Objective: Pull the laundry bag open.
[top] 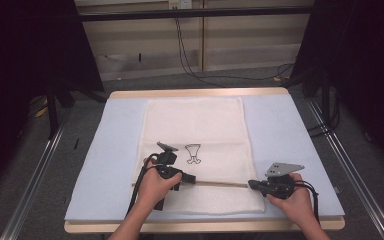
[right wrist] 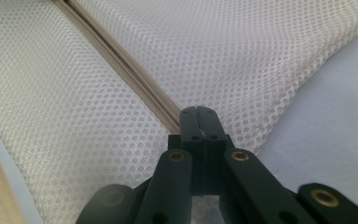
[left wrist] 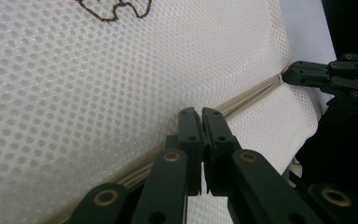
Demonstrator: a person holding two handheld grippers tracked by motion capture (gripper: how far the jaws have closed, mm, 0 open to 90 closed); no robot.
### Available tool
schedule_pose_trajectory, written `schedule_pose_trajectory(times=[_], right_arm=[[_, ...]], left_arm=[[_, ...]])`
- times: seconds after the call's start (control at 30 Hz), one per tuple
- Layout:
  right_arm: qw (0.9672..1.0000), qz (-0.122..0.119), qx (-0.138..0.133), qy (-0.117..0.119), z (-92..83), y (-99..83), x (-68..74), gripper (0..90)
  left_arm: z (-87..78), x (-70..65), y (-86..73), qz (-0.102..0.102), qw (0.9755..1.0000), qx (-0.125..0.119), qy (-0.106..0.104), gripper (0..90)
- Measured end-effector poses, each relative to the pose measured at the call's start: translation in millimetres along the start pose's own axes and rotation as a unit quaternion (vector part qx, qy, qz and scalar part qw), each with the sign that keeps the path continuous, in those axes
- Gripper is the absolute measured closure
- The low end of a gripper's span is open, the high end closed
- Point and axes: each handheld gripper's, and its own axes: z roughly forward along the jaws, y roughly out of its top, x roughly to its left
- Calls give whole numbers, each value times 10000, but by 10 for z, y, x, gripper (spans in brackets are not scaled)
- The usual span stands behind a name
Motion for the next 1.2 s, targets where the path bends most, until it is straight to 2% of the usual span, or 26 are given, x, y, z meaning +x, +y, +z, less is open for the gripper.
schedule_pose_trajectory(times=[0.07, 0.13, 0.17, 0.2, 0.3, 0.33, 0.43, 0.53, 0.6, 0.67, 0.73, 0.83, 1.07, 1.2], right_arm=[[10000, 6, 1, 1, 0, 0, -1, 900], [10000, 5, 3, -1, 0, 1, 0, 900], [10000, 8, 7, 4, 0, 1, 0, 900], [10000, 9, 6, 5, 0, 0, -1, 900], [10000, 1, 4, 0, 0, 0, -1, 900], [10000, -2, 3, 4, 0, 0, -1, 900], [10000, -4, 2, 2, 0, 0, -2, 900], [10000, -8, 2, 1, 0, 1, -1, 900], [10000, 1, 8, 8, 0, 1, -1, 900], [10000, -5, 3, 3, 0, 1, -2, 900], [10000, -4, 4, 2, 0, 1, -2, 900], [10000, -13, -6, 13, 1, 0, -1, 900], [10000, -11, 3, 3, 0, 1, -2, 900], [10000, 22, 16, 38, -1, 1, -7, 900]], left_arm=[[-32, 13, -7, -24, 10000, -27, 12, 874], [-53, 30, -8, 75, 10000, -13, 7, 874], [-55, 33, -9, 66, 10000, -29, -3, 874], [-54, 26, -15, -34, 10000, -78, -14, 874], [-71, 48, -19, 8, 10000, -39, -45, 874], [-78, 49, -20, 25, 10000, -34, 33, 874], [-105, 68, -17, 35, 10000, -39, 53, 874], [-121, 84, -22, -44, 10000, -55, -52, 874], [-133, 90, -23, -37, 10000, -32, 15, 875], [-142, 103, -22, -49, 10000, -40, -65, 874], [-150, 108, -21, -42, 10000, -40, 25, 874], [-166, 131, -22, -82, 9999, -37, -105, 874], [-224, 183, -23, -146, 9999, -73, -48, 874], [-255, 214, -37, -197, 9997, -71, -138, 874]])
